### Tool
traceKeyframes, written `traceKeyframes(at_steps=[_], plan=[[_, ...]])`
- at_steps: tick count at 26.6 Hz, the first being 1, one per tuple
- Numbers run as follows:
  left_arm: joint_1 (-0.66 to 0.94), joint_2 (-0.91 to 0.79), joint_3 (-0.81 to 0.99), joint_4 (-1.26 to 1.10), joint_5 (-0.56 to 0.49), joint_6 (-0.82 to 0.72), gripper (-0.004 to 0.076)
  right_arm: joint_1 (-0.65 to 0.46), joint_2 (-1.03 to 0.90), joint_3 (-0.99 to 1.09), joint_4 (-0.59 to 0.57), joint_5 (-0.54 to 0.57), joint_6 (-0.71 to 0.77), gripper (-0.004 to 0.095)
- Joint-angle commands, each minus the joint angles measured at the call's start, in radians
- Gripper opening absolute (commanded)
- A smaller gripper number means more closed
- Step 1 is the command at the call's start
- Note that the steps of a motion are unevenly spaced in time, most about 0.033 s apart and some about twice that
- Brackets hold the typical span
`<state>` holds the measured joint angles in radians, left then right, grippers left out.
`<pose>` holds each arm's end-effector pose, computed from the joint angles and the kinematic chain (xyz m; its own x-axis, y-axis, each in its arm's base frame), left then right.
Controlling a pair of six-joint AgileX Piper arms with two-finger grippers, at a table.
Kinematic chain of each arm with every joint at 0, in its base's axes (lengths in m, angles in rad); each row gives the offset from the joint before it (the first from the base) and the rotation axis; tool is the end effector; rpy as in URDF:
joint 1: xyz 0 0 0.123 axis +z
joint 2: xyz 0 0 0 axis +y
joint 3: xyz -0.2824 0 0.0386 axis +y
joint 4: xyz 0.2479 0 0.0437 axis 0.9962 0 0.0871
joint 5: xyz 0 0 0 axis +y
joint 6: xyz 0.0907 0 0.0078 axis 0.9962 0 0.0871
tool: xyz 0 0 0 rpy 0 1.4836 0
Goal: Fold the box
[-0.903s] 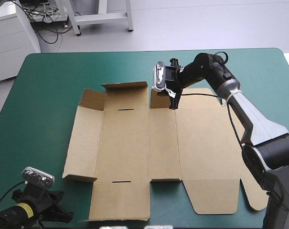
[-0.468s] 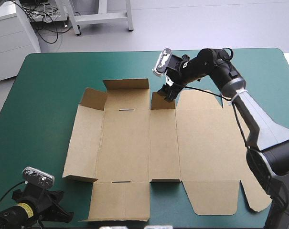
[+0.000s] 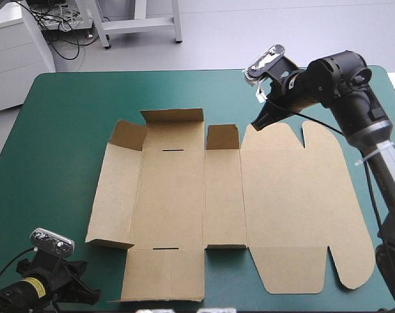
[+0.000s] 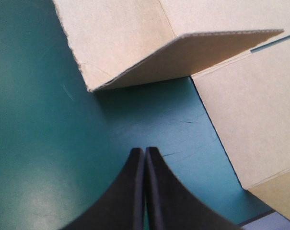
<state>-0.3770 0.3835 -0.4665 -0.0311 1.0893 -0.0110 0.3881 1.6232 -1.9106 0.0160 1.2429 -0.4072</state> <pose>0.0466 -0.0211 0.2561 -0.7486 0.2691 -0.6059 0.3646 0.9304 -0.0373 0.3118 0.1290 0.4456 -0.4985 -0.6265 -0.5992 -0.6330 0.7353 -0.2422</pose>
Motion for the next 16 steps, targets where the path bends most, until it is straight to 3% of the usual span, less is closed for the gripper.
traceKeyframes(at_steps=[1, 6, 8, 12, 16], plan=[[-0.004, 0.009, -0.024, -0.002, -0.043, -0.012, -0.0032, 0.001, -0.088, -0.022, -0.134, 0.005, 0.145, -0.0018], [-0.004, 0.009, -0.024, -0.002, -0.043, -0.012, -0.0032, -0.001, -0.161, 0.011, -0.402, 0.005, 0.354, -0.0018], [-0.004, 0.009, -0.024, -0.002, -0.043, -0.012, -0.0032, -0.005, -0.188, 0.036, -0.457, 0.005, 0.391, -0.0018], [-0.004, 0.009, -0.024, -0.002, -0.043, -0.012, -0.0032, -0.065, -0.242, 0.114, -0.451, 0.005, 0.393, -0.0018], [-0.004, 0.009, -0.024, -0.002, -0.043, -0.012, -0.0032, -0.227, -0.339, 0.321, -0.296, 0.005, 0.387, -0.0023]])
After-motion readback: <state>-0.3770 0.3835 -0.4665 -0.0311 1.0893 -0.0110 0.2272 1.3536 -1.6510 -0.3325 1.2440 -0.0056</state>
